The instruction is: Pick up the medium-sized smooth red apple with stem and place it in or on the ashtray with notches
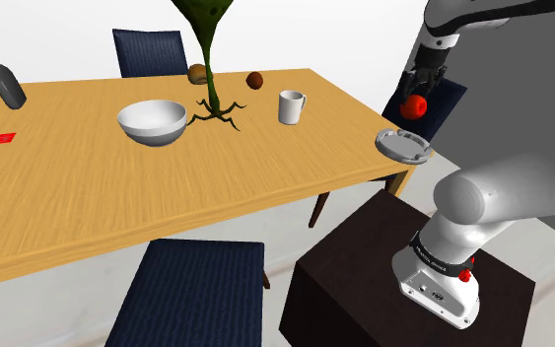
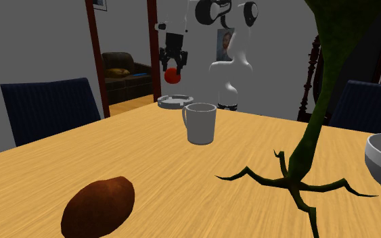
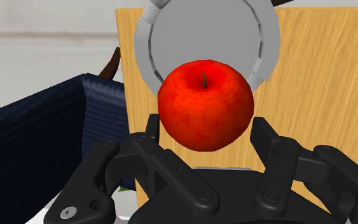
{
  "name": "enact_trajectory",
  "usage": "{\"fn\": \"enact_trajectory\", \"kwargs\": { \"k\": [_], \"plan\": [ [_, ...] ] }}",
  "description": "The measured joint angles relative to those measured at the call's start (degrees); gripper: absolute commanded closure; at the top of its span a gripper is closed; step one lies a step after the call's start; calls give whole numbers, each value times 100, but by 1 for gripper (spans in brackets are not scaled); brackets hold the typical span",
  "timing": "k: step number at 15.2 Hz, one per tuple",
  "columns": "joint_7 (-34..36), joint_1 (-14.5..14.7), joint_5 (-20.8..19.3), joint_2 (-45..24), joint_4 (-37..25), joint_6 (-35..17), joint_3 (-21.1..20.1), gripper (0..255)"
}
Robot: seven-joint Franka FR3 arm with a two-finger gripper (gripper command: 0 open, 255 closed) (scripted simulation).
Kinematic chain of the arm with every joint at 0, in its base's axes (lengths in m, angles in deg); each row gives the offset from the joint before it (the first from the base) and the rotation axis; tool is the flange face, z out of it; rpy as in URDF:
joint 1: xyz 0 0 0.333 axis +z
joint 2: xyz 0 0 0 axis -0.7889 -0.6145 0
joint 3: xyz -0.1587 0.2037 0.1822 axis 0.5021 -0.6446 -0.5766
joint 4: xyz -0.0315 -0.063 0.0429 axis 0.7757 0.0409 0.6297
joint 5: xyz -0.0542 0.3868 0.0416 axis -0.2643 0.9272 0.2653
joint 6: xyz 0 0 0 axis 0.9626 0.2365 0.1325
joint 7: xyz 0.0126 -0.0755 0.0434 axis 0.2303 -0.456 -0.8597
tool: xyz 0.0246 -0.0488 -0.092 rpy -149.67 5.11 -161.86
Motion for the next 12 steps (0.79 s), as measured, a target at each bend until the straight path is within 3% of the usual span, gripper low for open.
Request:
{"fn": "enact_trajectory", "kwargs": {
  "k": [12],
  "plan": [
    [56,-100,-189,31,834,-802,155,255]
  ]
}}
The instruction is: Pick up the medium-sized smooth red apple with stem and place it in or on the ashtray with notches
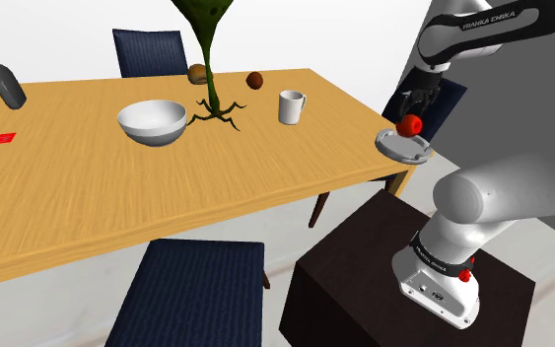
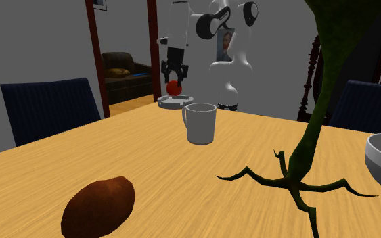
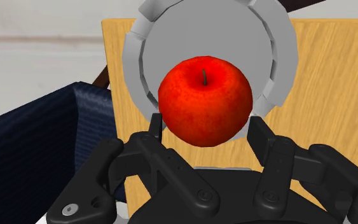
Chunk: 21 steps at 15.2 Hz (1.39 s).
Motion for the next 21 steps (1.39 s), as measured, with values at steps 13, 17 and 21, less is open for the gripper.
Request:
{"fn": "enact_trajectory", "kwargs": {
  "k": [13,17,21],
  "plan": [
    [56,-33,-90,-140,344,-485,77,0],
    [56,-33,-90,-140,344,-485,77,0],
    [25,-6,-8,68,77,-20,-19,0]
  ]
}}
